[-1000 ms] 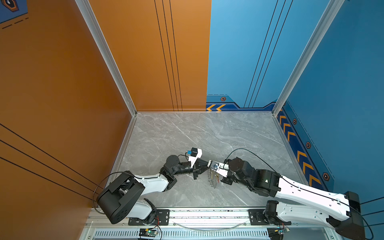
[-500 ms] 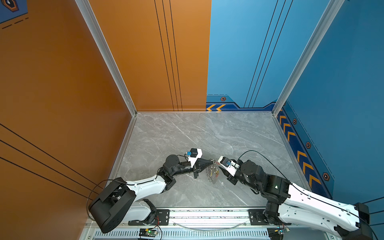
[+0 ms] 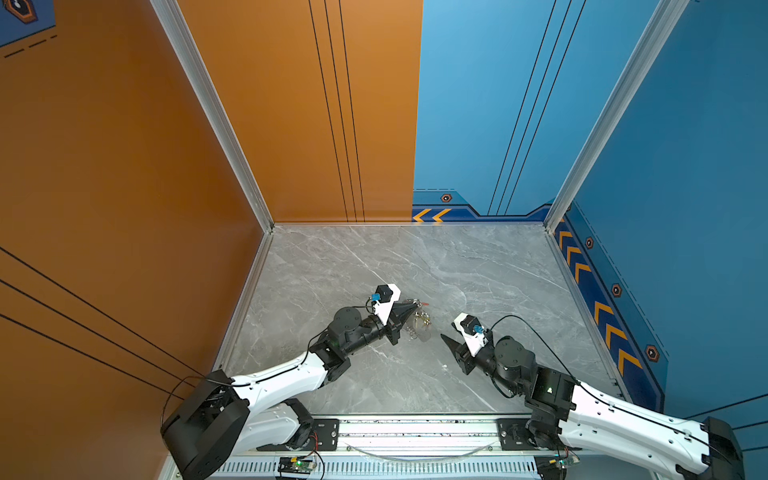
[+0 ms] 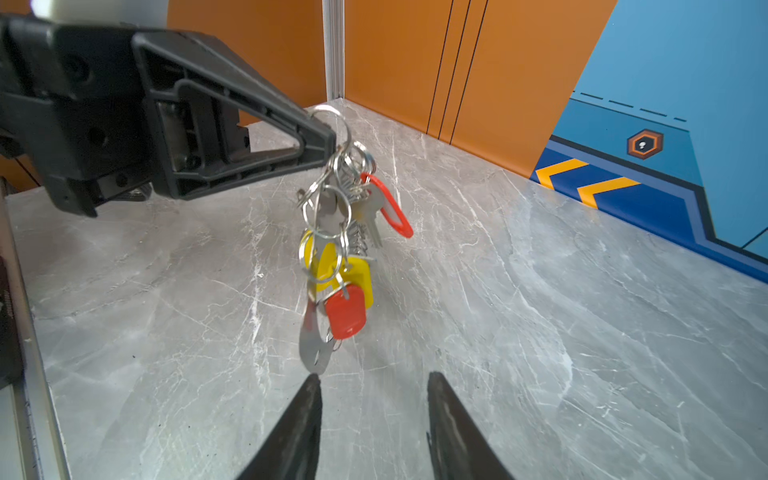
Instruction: Put the keys on the keyring
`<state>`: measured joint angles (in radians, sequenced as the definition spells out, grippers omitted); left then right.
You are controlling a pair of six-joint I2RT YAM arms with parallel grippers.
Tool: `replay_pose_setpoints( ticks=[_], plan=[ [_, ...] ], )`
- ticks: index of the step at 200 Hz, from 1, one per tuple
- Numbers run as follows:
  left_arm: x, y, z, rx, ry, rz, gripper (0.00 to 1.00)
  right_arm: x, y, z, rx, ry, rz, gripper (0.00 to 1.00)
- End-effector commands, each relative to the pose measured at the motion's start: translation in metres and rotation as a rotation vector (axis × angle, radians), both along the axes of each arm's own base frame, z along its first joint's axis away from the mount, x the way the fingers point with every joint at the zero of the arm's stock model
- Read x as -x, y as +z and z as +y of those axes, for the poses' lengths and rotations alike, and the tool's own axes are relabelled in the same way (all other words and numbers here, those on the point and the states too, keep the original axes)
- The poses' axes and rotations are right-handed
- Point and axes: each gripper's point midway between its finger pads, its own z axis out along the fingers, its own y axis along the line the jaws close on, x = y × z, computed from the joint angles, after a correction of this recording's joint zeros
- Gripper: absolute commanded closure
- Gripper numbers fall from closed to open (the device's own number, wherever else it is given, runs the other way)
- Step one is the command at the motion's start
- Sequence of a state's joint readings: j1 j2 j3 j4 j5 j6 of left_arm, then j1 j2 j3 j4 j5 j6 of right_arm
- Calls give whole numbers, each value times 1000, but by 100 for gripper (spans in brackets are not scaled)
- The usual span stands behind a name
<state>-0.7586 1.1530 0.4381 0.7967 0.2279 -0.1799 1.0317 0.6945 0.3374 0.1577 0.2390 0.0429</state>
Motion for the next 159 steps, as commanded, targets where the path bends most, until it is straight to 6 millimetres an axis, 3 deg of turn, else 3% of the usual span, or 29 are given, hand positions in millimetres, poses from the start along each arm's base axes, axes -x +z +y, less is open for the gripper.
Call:
replay_pose_setpoints(
  ticks=[1,65,159],
  plan=[
    [-11,23,8,33,100,-24,100,3,10,14,-128,56,-23,57],
    [-13,42,3,103,123,62,100,12,1,34,-188,164,-52,57],
    [-3,66,-3,162,92,48,100,-2,-8,37,-138,101,-77,66]
  ],
)
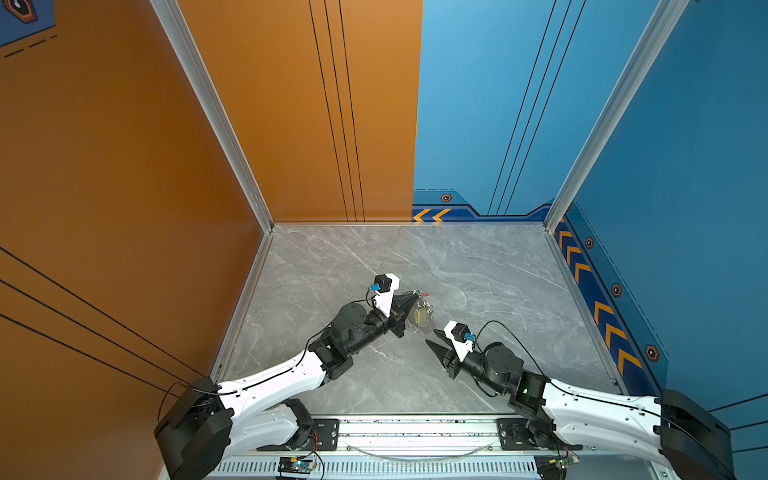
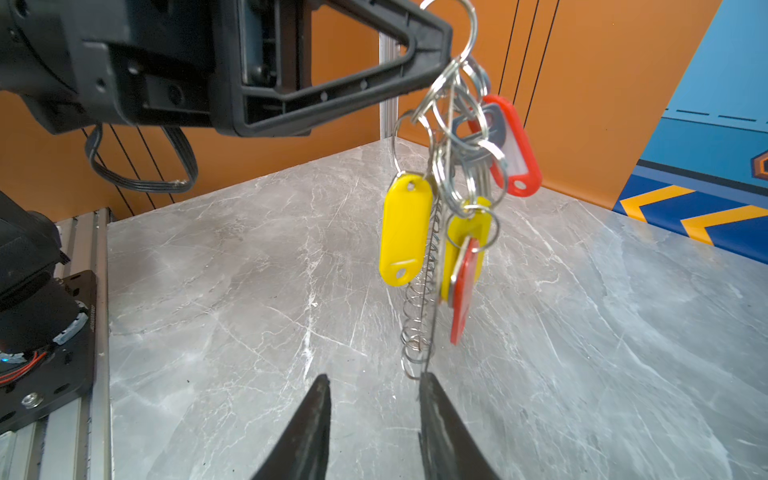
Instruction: Put the keys on the keyring
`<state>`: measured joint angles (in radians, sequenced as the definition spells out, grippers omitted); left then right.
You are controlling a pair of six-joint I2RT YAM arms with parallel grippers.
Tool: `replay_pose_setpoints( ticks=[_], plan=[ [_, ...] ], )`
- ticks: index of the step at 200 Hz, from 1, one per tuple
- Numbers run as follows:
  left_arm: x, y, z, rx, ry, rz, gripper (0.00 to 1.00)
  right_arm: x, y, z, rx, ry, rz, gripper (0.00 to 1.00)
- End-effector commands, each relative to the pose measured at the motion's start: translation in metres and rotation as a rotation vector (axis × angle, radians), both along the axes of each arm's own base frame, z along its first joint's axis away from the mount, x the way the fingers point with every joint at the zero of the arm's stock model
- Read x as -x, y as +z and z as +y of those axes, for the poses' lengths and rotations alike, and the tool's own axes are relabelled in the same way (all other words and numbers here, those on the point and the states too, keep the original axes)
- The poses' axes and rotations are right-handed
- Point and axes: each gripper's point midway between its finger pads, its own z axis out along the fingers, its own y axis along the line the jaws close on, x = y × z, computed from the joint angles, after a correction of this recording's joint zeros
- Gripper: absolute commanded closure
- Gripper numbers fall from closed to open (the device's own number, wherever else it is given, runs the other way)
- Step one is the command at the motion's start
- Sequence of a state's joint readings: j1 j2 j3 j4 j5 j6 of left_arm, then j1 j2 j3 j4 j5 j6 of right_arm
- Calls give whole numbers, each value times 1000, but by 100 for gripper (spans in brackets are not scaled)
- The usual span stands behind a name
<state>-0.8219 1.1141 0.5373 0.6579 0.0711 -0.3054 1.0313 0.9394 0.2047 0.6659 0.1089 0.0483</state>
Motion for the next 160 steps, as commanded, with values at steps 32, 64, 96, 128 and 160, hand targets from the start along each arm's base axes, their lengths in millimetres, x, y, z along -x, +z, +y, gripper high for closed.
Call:
replay_pose_setpoints(
  ticks=[32,64,96,128,160],
  plan=[
    [5,39,2,92,7,-56,100,-9,8,0,-13,-47,-40,68],
    [6,40,2,98,6,-51,100,-13,9,-2,-13,-74,-47,69],
    [6,40,1,103,6,-47,100,-17,10,2,-20,-81,-55,71],
    [6,42,2,107,12,-47,100,-21,11,8,-23,-87,-64,74],
    [5,41,3,111,19,-40,100,-29,18,6,-70,-140,-75,78]
  ],
)
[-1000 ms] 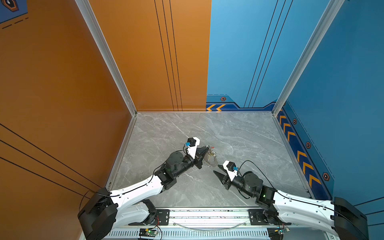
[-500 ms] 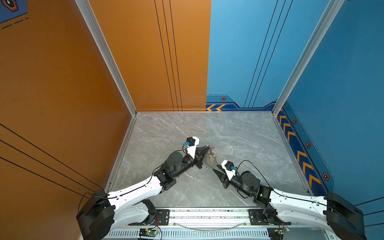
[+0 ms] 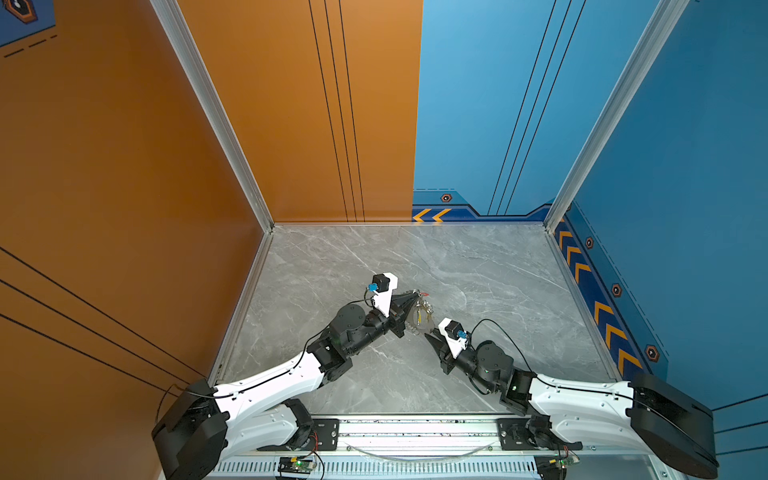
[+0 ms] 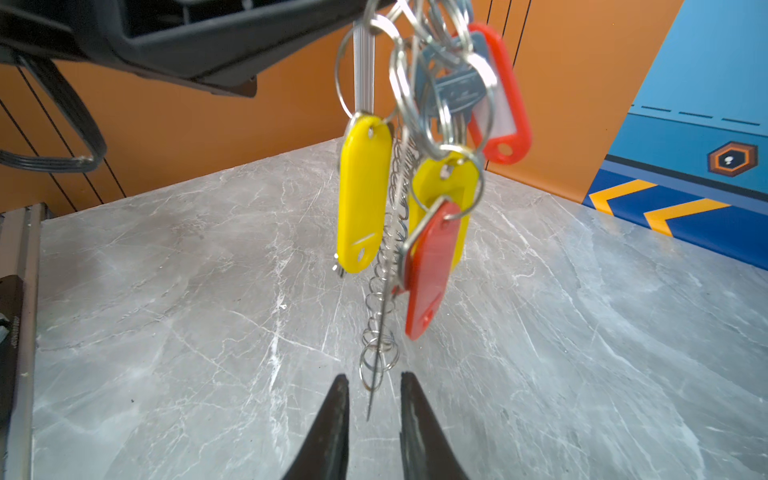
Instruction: Put the keys on the keyring
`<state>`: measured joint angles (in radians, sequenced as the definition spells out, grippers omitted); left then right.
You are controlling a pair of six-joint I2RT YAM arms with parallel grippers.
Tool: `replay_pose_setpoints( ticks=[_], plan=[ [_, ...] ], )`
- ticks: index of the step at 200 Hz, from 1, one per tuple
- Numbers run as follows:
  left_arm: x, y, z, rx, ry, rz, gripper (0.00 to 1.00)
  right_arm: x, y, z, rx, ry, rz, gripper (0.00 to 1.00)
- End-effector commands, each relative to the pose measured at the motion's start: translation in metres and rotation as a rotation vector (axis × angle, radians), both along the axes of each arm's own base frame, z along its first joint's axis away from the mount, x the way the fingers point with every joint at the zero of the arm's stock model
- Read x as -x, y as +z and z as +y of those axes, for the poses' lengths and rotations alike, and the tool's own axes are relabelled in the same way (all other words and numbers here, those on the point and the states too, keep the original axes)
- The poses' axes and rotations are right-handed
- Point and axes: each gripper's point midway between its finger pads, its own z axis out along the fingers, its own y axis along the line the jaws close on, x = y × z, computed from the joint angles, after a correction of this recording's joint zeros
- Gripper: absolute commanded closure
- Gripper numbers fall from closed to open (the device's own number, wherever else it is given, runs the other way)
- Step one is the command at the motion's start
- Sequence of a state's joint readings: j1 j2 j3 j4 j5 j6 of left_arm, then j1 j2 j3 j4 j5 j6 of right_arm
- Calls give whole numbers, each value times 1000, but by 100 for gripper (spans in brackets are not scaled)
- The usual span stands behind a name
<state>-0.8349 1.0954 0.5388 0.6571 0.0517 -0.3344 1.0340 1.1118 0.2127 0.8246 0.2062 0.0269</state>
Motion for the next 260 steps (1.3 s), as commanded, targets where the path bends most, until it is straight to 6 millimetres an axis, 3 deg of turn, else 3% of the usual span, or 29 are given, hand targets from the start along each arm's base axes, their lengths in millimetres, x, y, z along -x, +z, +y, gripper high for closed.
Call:
replay_pose_setpoints(
  ticks=[1,53,107,152,189,204,225,239,260],
  plan=[
    [2,33,2,77,14,-49,100,-9,30,3,-95,-48,-55,78],
    [1,31,1,85,16,-32,100,-13,27,4,-92,-65,-57,79],
    [-4,28,2,76,41,-28,100,-19,25,2,-39,-101,-32,97],
    [-28,7,26,44,176,45,100,-15,13,-7,167,-109,96,100],
    [-52,-20,58,-82,290,130,67,-13,1,-28,366,-145,317,100],
    [-62,-32,84,-152,387,176,56,-14,-4,-40,487,-179,453,100],
    [-68,-47,123,-259,548,207,49,-11,-14,-63,688,-245,692,100],
    [-69,-52,138,-284,612,209,45,2,-10,-55,804,-185,754,100],
    [-69,-60,149,-273,634,223,43,34,13,-9,827,45,758,100]
  ],
)
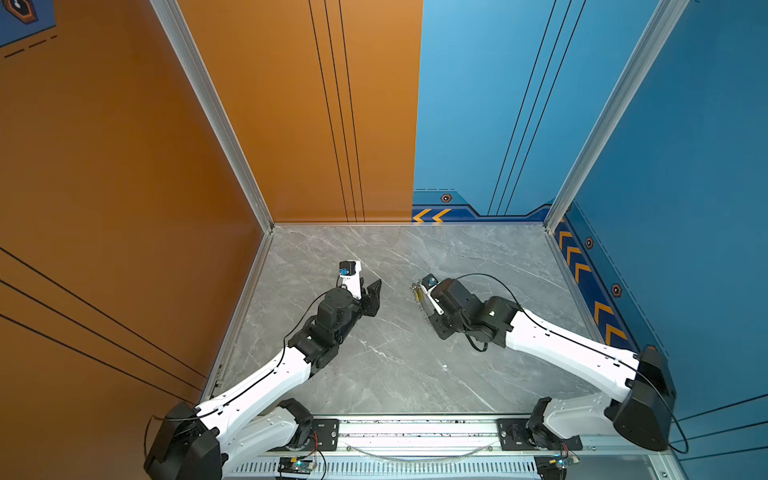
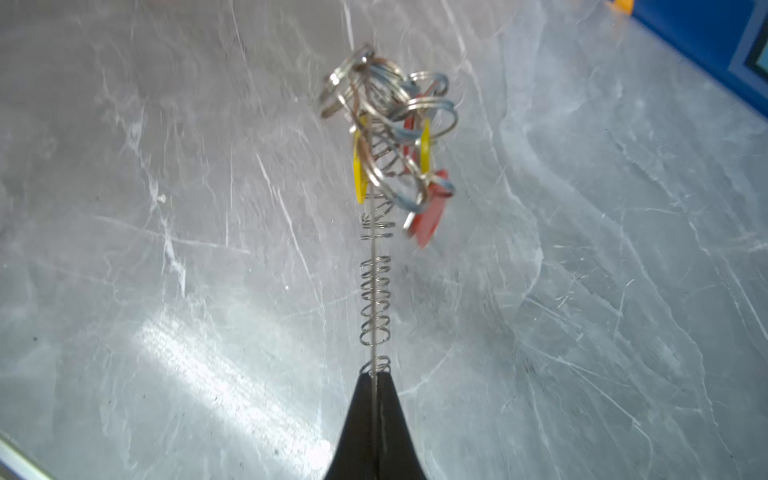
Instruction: Put the keys on the keyring
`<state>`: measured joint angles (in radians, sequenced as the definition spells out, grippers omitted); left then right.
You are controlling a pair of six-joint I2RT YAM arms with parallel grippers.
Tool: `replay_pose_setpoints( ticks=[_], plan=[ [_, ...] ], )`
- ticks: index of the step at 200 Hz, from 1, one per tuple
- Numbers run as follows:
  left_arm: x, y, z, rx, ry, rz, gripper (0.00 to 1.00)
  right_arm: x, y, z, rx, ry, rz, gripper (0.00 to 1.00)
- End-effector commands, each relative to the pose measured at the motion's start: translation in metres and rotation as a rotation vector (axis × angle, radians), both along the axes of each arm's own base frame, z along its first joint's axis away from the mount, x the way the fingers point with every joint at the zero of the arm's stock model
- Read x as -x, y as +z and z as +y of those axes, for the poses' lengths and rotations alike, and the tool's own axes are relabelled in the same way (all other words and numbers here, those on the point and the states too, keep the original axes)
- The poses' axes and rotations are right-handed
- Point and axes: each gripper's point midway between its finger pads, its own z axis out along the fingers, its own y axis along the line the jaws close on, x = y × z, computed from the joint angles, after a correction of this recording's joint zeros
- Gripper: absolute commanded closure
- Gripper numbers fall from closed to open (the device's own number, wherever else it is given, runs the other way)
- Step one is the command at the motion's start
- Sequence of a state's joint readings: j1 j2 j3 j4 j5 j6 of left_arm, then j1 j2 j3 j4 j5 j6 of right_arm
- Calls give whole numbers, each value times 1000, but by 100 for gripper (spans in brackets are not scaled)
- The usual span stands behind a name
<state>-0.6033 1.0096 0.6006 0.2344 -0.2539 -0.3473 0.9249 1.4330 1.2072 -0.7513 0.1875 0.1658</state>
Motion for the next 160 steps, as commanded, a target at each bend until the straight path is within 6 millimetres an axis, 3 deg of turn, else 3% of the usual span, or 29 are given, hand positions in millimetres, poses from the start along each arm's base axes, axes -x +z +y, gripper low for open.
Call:
replay_pose_setpoints(
  ticks=[1,8,16,36,47,81,114,160],
  plan=[
    [1,-20,27,-70,96,43,43,70,5,4,98,180,243,100],
    [1,-21,31,-69,107,43,43,73,15,10,67,217,235,100],
    [2,-23,36,-69,120,43,43,62,25,4,30,187,203,100],
    [5,-25,47,-63,155,29,42,9,28,-51,-52,-89,198,100],
    [7,-27,52,-60,167,30,41,-1,26,-65,-12,-135,179,100],
    [8,-33,56,-72,176,37,40,15,12,-48,107,-28,221,100],
    [6,-37,58,-75,180,44,39,25,-4,-56,277,4,264,100],
    [6,-39,60,-81,181,46,37,30,4,-78,459,29,281,100]
  ],
)
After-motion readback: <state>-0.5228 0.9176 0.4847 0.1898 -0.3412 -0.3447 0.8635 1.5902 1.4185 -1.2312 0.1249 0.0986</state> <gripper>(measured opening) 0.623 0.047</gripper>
